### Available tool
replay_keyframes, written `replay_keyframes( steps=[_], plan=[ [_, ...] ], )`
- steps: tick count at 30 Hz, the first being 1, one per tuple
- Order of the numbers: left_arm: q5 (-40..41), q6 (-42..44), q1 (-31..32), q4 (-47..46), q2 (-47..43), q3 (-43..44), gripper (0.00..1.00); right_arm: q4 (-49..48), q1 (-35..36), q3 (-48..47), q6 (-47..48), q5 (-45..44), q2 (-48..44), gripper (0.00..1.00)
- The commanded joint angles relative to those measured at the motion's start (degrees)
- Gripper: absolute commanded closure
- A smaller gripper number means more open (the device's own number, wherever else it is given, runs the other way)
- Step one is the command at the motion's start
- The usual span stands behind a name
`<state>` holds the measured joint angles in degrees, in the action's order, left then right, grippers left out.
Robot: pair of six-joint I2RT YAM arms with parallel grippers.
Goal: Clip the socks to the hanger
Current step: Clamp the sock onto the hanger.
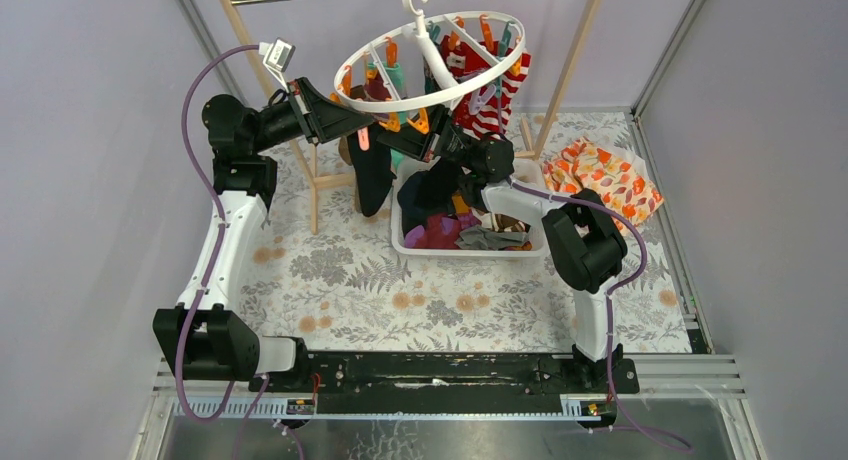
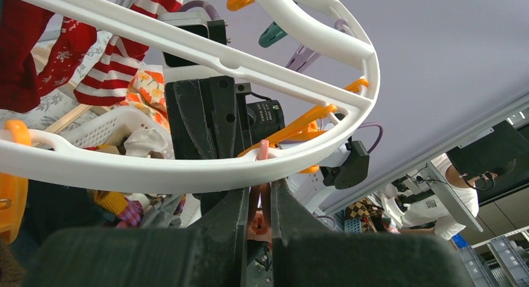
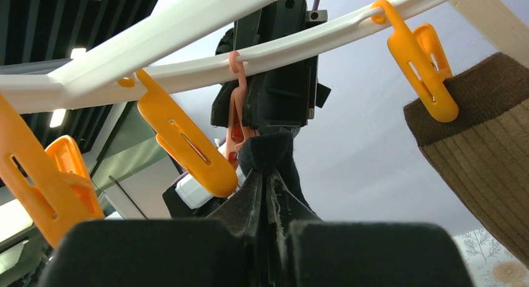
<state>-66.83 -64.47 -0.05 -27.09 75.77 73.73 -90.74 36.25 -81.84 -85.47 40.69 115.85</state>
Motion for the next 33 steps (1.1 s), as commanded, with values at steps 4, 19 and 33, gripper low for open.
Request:
replay_keyframes(
  steps=[4, 19, 33],
  plan=[
    [-2.8, 3.3, 0.7, 1.8, -0.7, -0.1, 0.92, -7.5, 1.1, -1.6, 1.5, -3.8, -2.8, 1.00],
    [-1.5, 9.1, 0.7, 7.3, -1.8, 1.0, 0.63, -7.5, 1.5, -2.4, 0.6, -3.8, -2.5, 1.00],
    [-0.7, 19.0, 0.1, 18.2, -5.2, 2.9, 0.05, -7.4, 1.5, -2.4, 0.9, -4.1, -2.6, 0.87]
  ],
)
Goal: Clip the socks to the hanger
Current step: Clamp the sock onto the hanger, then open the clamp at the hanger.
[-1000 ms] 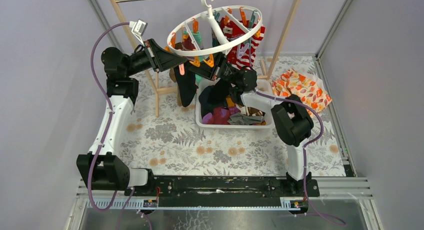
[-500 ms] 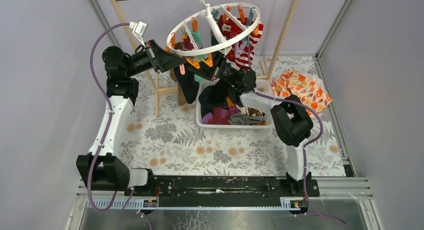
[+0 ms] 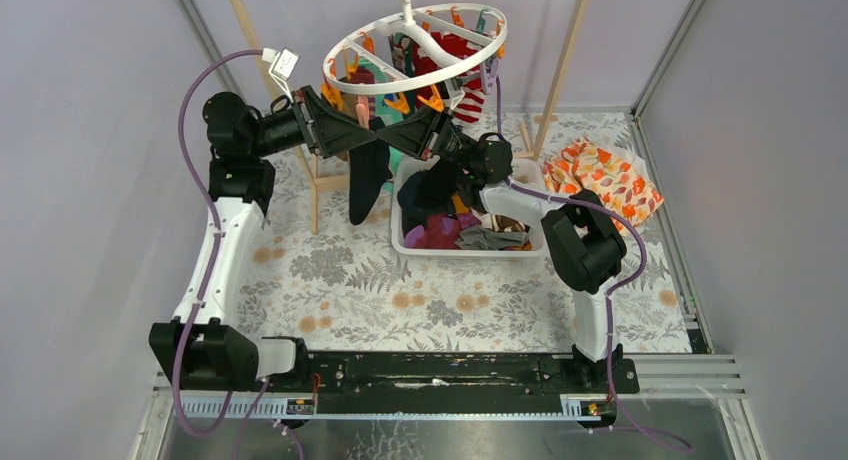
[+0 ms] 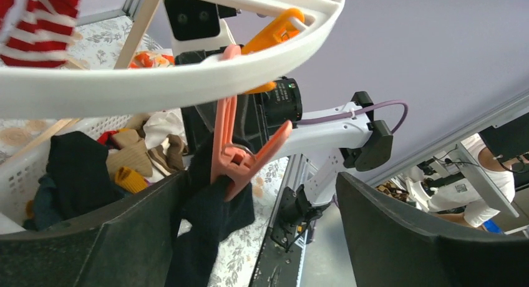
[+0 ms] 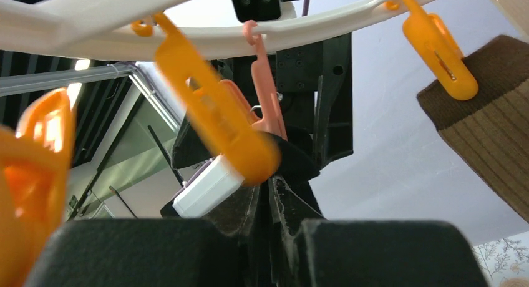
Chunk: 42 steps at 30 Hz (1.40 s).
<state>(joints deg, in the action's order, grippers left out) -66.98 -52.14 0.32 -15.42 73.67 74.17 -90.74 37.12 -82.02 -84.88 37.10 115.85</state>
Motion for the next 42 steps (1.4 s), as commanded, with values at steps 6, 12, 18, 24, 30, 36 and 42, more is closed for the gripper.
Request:
replay_keyframes(
  steps=[6, 12, 18, 24, 30, 36, 42],
  plan=[
    [2.2, 19.2, -1.9, 22.1, -5.9, 2.8, 0.02, -7.4, 0.6, -2.0, 0.3, -0.3, -2.6, 0.86],
    [2.7, 26.4, -2.0, 30.0, -7.2, -1.6, 0.07, -7.4, 0.6, -1.8, 0.2, -0.4, -2.9, 0.83],
    [2.6, 24.9, -2.0, 28.4, -4.9, -2.1, 0.54, -7.4, 0.6, -0.6, 0.6, -0.7, -3.6, 0.70],
    [2.4, 25.1, -2.1, 29.1, -4.5, -0.5, 0.92, -7.4, -1.0, 3.9, 2.3, -0.5, -5.9, 0.30],
    [2.6, 26.0, -2.3, 31.1, -5.2, 0.5, 0.96, -7.5, -3.6, 5.8, 3.0, 0.1, -6.8, 0.24],
    [4.5, 29.0, -2.9, 35.6, -5.5, 2.4, 0.96, -7.5, -4.8, 1.9, 1.5, -0.3, -4.9, 0.27],
    [6.2, 31.3, -3.3, 38.3, -5.0, 3.9, 0.96, -7.5, -4.7, -1.1, 0.3, -0.1, -4.2, 0.30]
  ],
)
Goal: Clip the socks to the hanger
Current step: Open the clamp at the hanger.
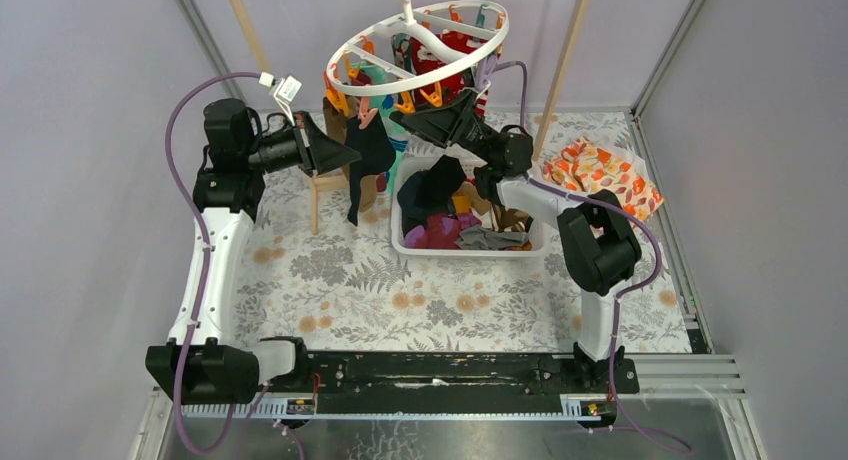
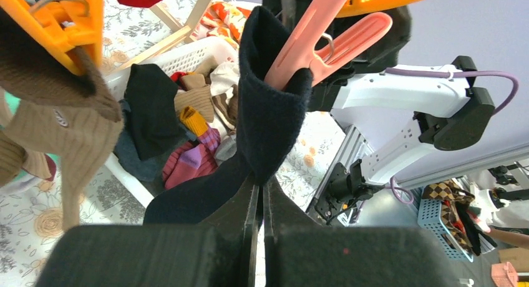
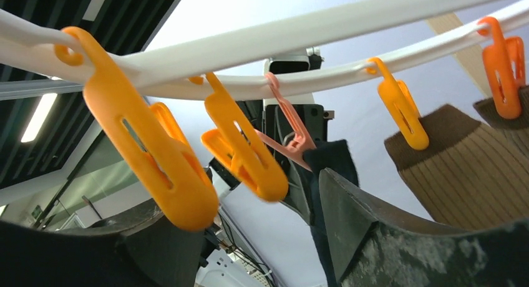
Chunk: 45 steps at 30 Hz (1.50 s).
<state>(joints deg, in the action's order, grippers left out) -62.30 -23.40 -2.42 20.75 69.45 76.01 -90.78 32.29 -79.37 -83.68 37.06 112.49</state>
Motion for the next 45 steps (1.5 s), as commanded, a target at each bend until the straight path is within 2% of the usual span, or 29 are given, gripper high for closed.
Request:
replay_keyframes(
  steps=[1, 5, 15, 18, 20, 22, 23, 25, 27, 30, 34, 38, 45],
  plan=[
    [1.6, 2.5, -0.6, 2.1, -0.7, 2.2, 0.96, -7.5, 0.1, -4.0, -0.9, -0.1, -0.7, 0.31],
    [1.9, 2.3, -0.7, 2.2, -0.3, 2.8, 0.96, -7.5, 0.1, -4.7, -1.5, -0.1, -0.5, 0.35],
    [2.1, 2.7, -1.2, 2.4, -0.2, 3.3, 0.96, -7.5, 0.1, -2.4, -1.0, -1.5, -1.9, 0.55],
    [2.3, 3.0, -1.4, 2.9, -0.2, 3.6, 0.96, -7.5, 0.1, -2.4, -1.0, -1.8, -2.0, 0.63],
    [2.9, 3.6, -1.5, 3.6, -0.1, 4.1, 0.96, -7.5, 0.1, -1.7, -0.3, -2.0, -2.5, 0.74],
    [3.7, 4.2, -1.6, 4.5, 0.0, 4.5, 0.90, -7.5, 0.1, -0.6, 0.8, -2.7, -3.4, 0.88],
    [4.2, 4.6, -1.7, 5.1, 0.1, 4.7, 0.81, -7.5, 0.1, -0.1, 1.3, -3.2, -3.6, 0.94],
    [5.4, 5.2, -1.8, 6.2, 0.3, 5.3, 0.63, -7.4, 0.3, 0.6, 2.3, -3.8, -4.0, 1.00],
    [6.8, 5.4, -1.8, 7.0, 0.3, 5.8, 0.48, -7.0, 0.5, 1.8, 3.6, -5.0, -4.4, 1.00],
    [8.1, 5.4, -1.8, 7.9, -0.1, 6.9, 0.40, -4.7, 1.0, 4.3, 7.3, -6.9, -5.7, 1.00],
    [8.6, 4.3, -1.9, 9.5, -0.6, 9.1, 0.38, 2.6, 3.1, 8.2, 17.4, -10.4, -9.3, 1.00],
    [9.2, 1.5, -1.9, 8.9, -1.7, 10.7, 0.35, 11.6, 6.6, 12.0, 31.5, -18.1, -14.4, 1.00],
    [7.3, -9.0, -1.3, 1.1, -1.0, 11.7, 0.35, 22.6, 12.7, 11.0, 46.5, -29.4, -17.5, 1.00]
  ],
)
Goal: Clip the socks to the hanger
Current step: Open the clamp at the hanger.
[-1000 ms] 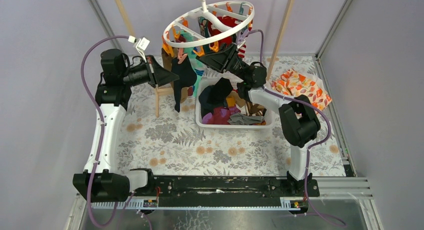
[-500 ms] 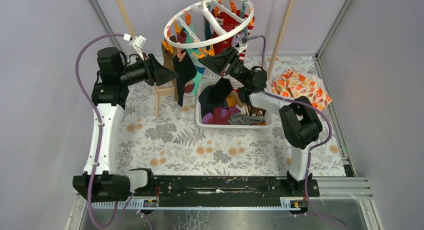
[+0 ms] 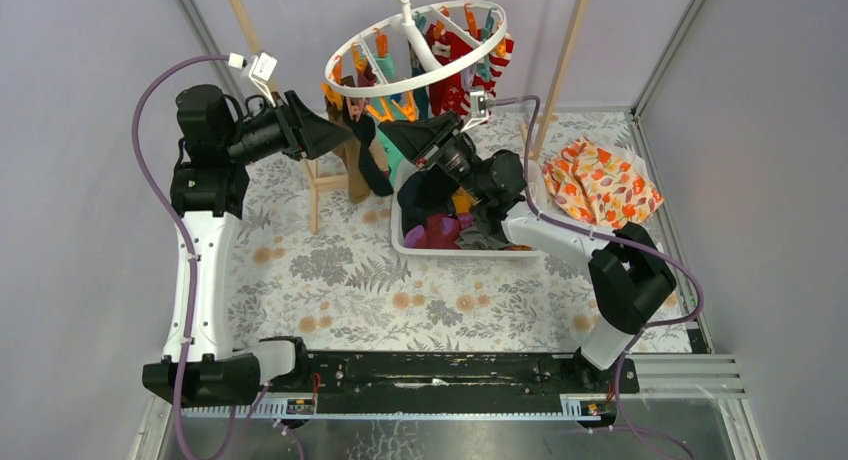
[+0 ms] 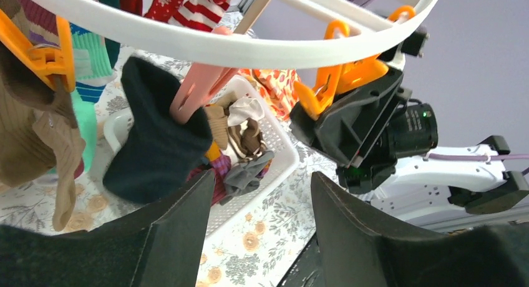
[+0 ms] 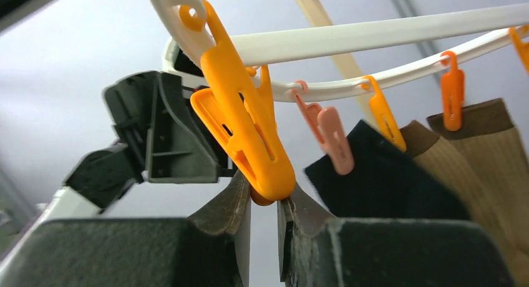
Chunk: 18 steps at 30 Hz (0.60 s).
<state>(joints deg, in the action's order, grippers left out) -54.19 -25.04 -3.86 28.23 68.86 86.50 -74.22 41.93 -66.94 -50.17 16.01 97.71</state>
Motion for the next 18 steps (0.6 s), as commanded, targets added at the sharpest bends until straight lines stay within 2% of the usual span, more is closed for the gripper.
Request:
replay_keyframes(
  steps=[1, 5, 10, 15, 18],
  plan=[
    [-0.9, -8.8, 0.4, -7.3, -0.1, 1.4, 0.34, 7.0, 3.7, -1.9, 14.6, -9.5, -2.7, 1.00],
    [-0.6, -12.9, 1.9, -10.4, 1.1, 2.4, 0.31, 9.7, 5.6, -3.5, 19.2, -13.7, -2.2, 1.00],
    [3.6, -13.4, 4.8, -10.9, 2.3, 3.1, 0.29, 10.9, 7.1, -5.3, 22.7, -15.7, -1.2, 1.00],
    [8.6, -14.1, 5.6, -10.5, 4.3, 3.6, 0.29, 11.8, 8.1, -6.7, 25.6, -17.5, -0.8, 1.00],
    [8.8, -16.2, 5.7, -12.1, 5.4, 3.6, 0.29, 12.7, 8.6, -7.3, 27.5, -18.1, -0.7, 1.00]
  ],
)
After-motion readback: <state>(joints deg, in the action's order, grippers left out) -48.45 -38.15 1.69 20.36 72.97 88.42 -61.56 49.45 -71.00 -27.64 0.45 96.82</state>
